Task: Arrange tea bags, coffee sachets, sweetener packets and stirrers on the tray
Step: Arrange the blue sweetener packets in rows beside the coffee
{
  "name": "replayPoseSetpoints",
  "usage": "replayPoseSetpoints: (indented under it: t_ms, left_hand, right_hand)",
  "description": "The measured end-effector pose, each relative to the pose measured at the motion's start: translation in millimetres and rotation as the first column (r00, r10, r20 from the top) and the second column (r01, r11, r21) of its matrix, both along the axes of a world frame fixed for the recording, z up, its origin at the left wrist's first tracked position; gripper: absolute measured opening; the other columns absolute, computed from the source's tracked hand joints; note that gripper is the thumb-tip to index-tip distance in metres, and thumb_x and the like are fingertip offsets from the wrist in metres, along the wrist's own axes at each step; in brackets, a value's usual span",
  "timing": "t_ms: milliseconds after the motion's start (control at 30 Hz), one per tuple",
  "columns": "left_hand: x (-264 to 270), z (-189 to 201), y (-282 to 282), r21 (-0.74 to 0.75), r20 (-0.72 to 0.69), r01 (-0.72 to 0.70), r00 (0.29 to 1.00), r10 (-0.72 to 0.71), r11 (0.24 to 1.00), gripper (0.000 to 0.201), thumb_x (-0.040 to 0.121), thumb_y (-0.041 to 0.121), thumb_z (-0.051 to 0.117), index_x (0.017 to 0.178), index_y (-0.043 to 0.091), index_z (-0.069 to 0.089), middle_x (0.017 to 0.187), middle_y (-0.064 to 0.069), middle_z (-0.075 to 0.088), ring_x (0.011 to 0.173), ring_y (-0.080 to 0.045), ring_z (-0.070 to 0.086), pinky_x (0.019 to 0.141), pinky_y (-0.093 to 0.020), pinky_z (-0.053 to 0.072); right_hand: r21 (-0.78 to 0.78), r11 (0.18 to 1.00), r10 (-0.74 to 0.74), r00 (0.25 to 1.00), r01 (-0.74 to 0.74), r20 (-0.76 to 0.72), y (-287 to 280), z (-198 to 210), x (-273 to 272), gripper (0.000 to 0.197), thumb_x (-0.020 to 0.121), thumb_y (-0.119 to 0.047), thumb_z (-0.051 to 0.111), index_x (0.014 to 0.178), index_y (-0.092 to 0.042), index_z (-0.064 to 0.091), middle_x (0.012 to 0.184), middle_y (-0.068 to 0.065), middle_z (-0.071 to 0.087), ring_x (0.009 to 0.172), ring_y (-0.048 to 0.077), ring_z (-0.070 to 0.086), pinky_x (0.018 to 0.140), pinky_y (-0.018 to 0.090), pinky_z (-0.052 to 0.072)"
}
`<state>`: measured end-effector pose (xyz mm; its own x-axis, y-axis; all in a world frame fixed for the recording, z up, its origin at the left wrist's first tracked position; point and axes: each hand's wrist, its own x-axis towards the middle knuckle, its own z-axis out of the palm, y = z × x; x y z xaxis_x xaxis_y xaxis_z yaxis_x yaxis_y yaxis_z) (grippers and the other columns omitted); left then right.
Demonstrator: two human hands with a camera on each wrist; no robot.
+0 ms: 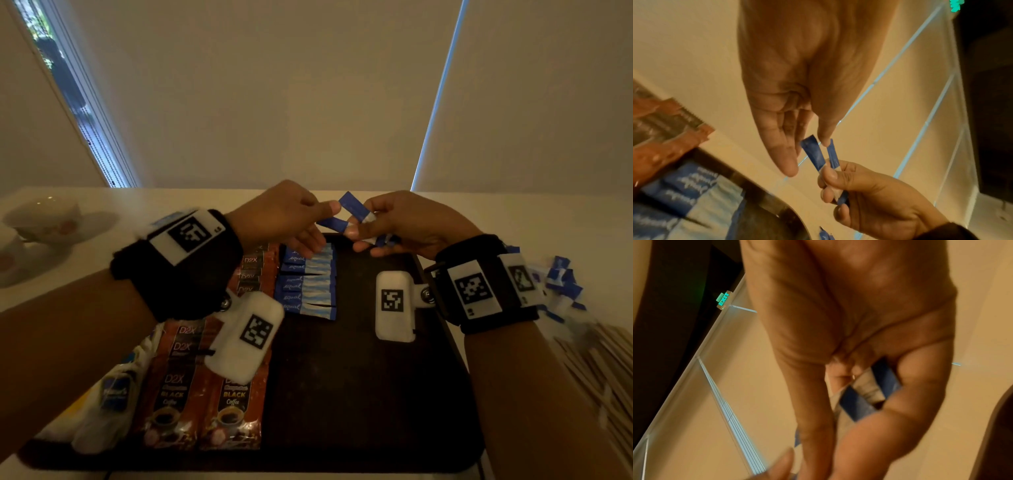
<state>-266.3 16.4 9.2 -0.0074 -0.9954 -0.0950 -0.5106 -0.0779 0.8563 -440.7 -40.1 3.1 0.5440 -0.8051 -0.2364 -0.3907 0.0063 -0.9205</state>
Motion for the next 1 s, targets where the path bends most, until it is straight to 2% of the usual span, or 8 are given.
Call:
replayPoseSetpoints:
  t_ms: [133, 233, 400, 533, 600, 700, 867, 1000]
  left_hand:
    - [1.4, -1.2, -0.2, 0.057, -0.214, 0.005, 0.977, 0.008, 0.998, 0.021, 0.090, 0.013, 0.060, 0.097, -0.007, 0.062, 0.079, -0.014, 0.068, 0.063, -0.011, 0.067, 0.058, -0.018, 0.054]
    - [7.2, -0.1, 0.2, 0.002, -0.254, -0.011, 0.967, 0.011, 1.000, 0.009, 0.085, -0.001, 0.062, 0.093, -0.005, 0.065, 0.085, -0.012, 0.068, 0.070, -0.010, 0.068, 0.062, -0.016, 0.055]
    - [13.9, 0.0, 3.6, -0.068, -0.204, -0.034, 0.979, 0.019, 0.997, 0.010, 0.081, -0.004, 0.065, 0.089, 0.003, 0.065, 0.084, -0.012, 0.066, 0.069, -0.010, 0.068, 0.065, -0.019, 0.057]
    - [14.1, -2.0, 4.0, -0.198, 0.097, 0.068, 0.994, -0.049, 0.978, 0.025, 0.076, 0.014, 0.076, 0.099, 0.015, 0.066, 0.095, -0.002, 0.067, 0.084, -0.011, 0.065, 0.070, -0.015, 0.054]
    - [8.9, -2.3, 4.7, -0.261, 0.392, 0.183, 0.917, -0.069, 0.948, 0.029, 0.074, 0.028, 0.077, 0.100, 0.022, 0.066, 0.099, 0.006, 0.064, 0.088, -0.009, 0.058, 0.066, -0.008, 0.045]
    - [1.3, -4.1, 3.6, -0.293, 0.659, 0.304, 0.751, -0.039, 0.907, 0.030, 0.077, 0.037, 0.072, 0.101, 0.020, 0.066, 0.096, 0.009, 0.055, 0.087, -0.008, 0.046, 0.068, -0.022, 0.034]
    - [1.1, -2.5, 5.7, -0.277, 0.693, 0.317, 0.720, -0.039, 0.907, 0.021, 0.080, 0.034, 0.071, 0.093, 0.018, 0.066, 0.086, 0.011, 0.055, 0.078, -0.006, 0.049, 0.062, -0.017, 0.033]
    - [-3.8, -5.0, 17.6, 0.044, 0.738, 0.377, 0.612, -0.284, 0.925, 0.018, 0.080, 0.033, 0.071, 0.090, 0.019, 0.067, 0.080, 0.014, 0.056, 0.072, -0.001, 0.052, 0.060, -0.013, 0.034]
  right_hand:
    - [-0.073, 0.997, 0.016, 0.999, -0.019, -0.052, 1.1, -1.4, 0.4, 0.010, 0.085, -0.025, 0.065, 0.091, -0.017, 0.065, 0.078, 0.000, 0.066, 0.061, 0.006, 0.054, 0.049, 0.014, 0.039]
    - [-0.007, 1.000, 0.000, 1.000, 0.000, -0.007, -0.9, -1.4, -0.8, 0.028, 0.092, -0.033, 0.053, 0.100, -0.008, 0.064, 0.074, 0.000, 0.066, 0.049, 0.005, 0.037, 0.037, 0.011, 0.029]
    - [-0.029, 0.999, -0.042, 0.995, 0.039, -0.089, -3.4, -1.8, -2.9, 0.022, 0.082, -0.027, 0.068, 0.076, -0.007, 0.064, 0.056, -0.001, 0.052, 0.044, 0.006, 0.030, 0.036, 0.013, 0.023]
    - [-0.123, 0.987, -0.120, 0.985, 0.105, -0.127, -3.6, -1.9, -0.7, 0.032, 0.074, -0.032, 0.074, 0.084, -0.002, 0.067, 0.043, -0.006, 0.046, 0.038, 0.005, 0.032, 0.036, 0.015, 0.027]
    - [-0.160, 0.980, -0.144, 0.980, 0.121, -0.139, -2.8, -2.3, 1.4, 0.029, 0.072, -0.033, 0.074, 0.081, -0.006, 0.069, 0.041, -0.008, 0.049, 0.045, 0.007, 0.034, 0.041, 0.017, 0.029]
    - [-0.181, 0.976, -0.148, 0.980, 0.123, -0.134, 0.1, -1.4, 4.7, 0.019, 0.075, -0.032, 0.074, 0.071, -0.014, 0.068, 0.042, -0.009, 0.052, 0.050, 0.008, 0.037, 0.046, 0.017, 0.031]
    - [-0.143, 0.983, -0.127, 0.986, 0.112, -0.103, 3.8, 2.6, 5.3, 0.030, 0.084, -0.039, 0.063, 0.075, -0.011, 0.065, 0.049, -0.006, 0.056, 0.032, 0.003, 0.033, 0.034, 0.011, 0.027]
    - [-0.064, 0.981, -0.186, 0.982, 0.184, -0.032, -1.3, 3.1, 1.9, 0.037, 0.090, -0.051, 0.050, 0.090, -0.016, 0.061, 0.070, 0.001, 0.056, 0.041, 0.004, 0.031, 0.034, 0.012, 0.025]
